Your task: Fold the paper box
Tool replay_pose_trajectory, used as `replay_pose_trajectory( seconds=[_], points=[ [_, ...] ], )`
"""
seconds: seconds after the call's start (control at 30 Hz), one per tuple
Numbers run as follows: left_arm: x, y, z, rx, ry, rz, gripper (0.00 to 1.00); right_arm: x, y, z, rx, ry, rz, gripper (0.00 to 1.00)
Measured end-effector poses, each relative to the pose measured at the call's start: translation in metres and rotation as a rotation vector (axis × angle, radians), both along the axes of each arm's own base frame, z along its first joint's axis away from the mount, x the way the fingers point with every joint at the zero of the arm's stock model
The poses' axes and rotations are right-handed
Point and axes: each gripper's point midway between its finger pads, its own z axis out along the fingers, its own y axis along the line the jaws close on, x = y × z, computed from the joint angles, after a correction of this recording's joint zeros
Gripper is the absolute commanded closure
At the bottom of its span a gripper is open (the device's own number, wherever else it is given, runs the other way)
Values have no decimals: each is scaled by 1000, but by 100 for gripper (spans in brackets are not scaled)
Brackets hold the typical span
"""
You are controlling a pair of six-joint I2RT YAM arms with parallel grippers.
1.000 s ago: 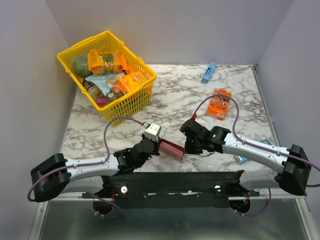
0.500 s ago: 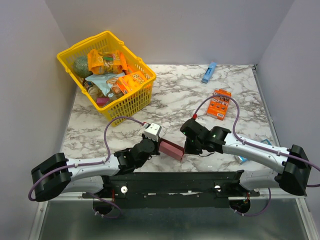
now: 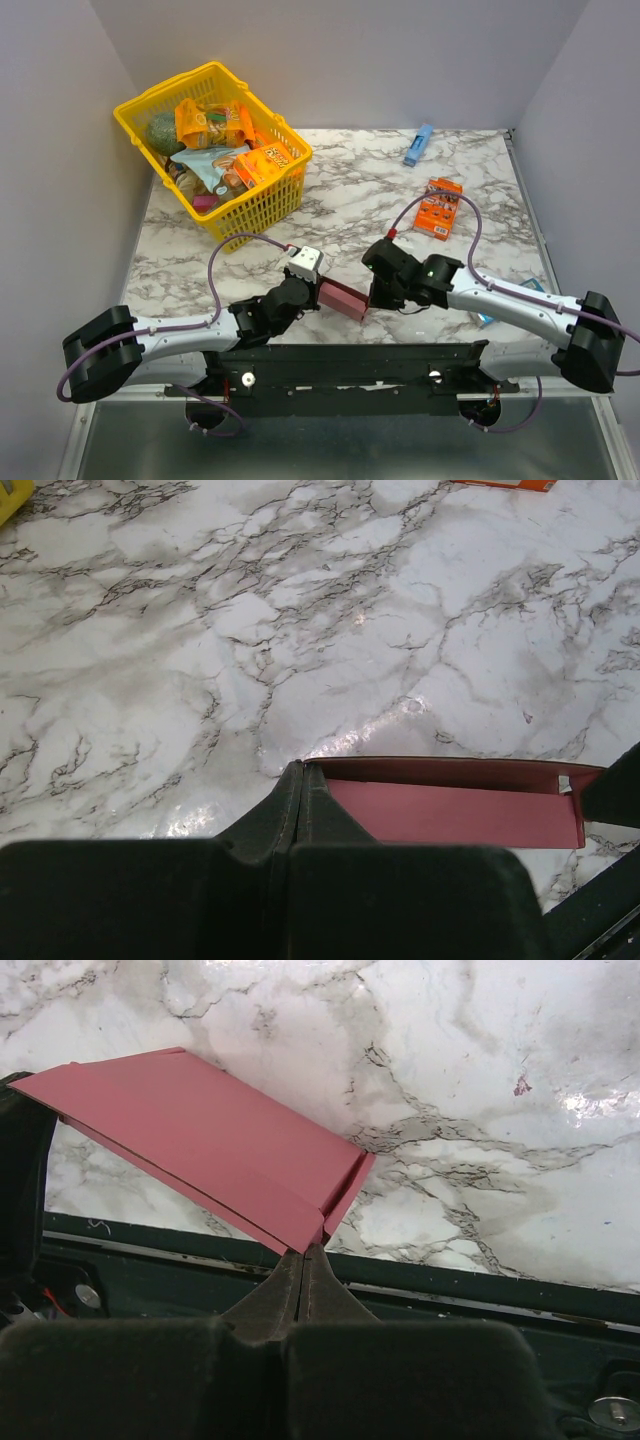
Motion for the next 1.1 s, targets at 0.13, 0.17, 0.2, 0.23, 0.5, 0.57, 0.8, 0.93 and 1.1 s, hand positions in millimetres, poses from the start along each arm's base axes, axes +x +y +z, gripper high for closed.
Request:
replay_pose_trajectory(
  seconds=[0.13,0.17,0.2,0.23,0.5,0.57,0.8,0.93,1.1],
  points=[
    [0,0,0,0,0,0,100,-1,1,-1,15,-2,-5,100],
    [0,0,0,0,0,0,100,-1,1,-2,21,-2,-6,100],
    [0,0,0,1,-1,2,100,-1,1,-2,29,-2,-7,100],
    [0,1,0,2,-1,5,100,-2,2,-2,37,-2,-9,100],
    [2,3,0,5,-4,21,100,-2,6,-5,69,-3,-19,99],
    [2,3,0,6,-5,24,100,-2,7,-4,72,-4,-19,100],
    [2,4,0,4,1,30,100,-5,8,-5,83,-16,-24,100],
    [2,4,0,7,5,32,100,-8,10,-7,70,-25,-18,100],
    [2,4,0,5,8,34,100,-11,11,-10,52,-40,-15,100]
  ],
)
